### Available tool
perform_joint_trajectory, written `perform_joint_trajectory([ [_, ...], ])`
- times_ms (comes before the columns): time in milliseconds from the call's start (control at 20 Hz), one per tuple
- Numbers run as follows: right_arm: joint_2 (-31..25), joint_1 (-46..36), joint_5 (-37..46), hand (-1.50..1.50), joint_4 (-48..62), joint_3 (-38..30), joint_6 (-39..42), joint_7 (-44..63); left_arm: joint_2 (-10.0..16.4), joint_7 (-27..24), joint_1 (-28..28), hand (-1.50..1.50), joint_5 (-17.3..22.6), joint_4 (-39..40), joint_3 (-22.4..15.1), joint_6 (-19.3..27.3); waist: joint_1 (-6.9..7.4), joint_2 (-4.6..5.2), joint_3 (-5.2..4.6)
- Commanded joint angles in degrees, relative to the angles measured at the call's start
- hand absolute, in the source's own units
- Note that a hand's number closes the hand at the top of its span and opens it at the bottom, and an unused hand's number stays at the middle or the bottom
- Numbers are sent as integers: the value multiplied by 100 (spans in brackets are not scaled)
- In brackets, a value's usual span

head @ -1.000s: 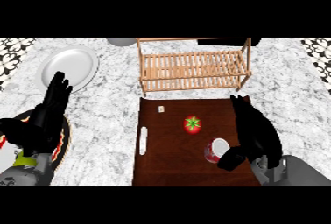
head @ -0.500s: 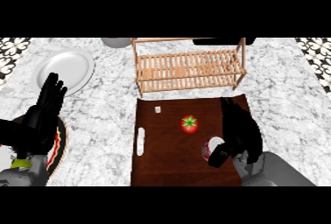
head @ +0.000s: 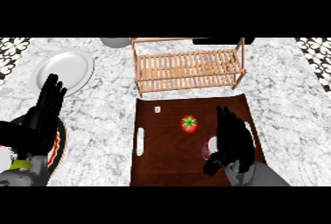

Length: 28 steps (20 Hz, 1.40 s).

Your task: Pick the can from the tray and place it in the tiered shelf

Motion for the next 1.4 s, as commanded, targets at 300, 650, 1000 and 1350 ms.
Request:
perform_joint_trajectory([
  [300, 605, 406, 812, -150, 255, -286, 126, 527, 56, 259, -159, 0, 91, -145, 330, -244, 19, 11, 7],
  [650, 822, 613, 951, -150, 335, -787, 432, 110, -205, 84, 94, 0, -193, -200, 224, -228, 16, 15, 6],
  [1000, 1247, 849, 1510, 150, 1274, -713, 162, -692, -248, -81, 142, 0, -212, 4, 484, -551, 44, 18, 7],
  [1350, 1654, 1, 2057, 150, 2093, -500, 256, -1232, -454, 319, 14, 0, -503, -335, 251, -335, 100, 27, 10],
])
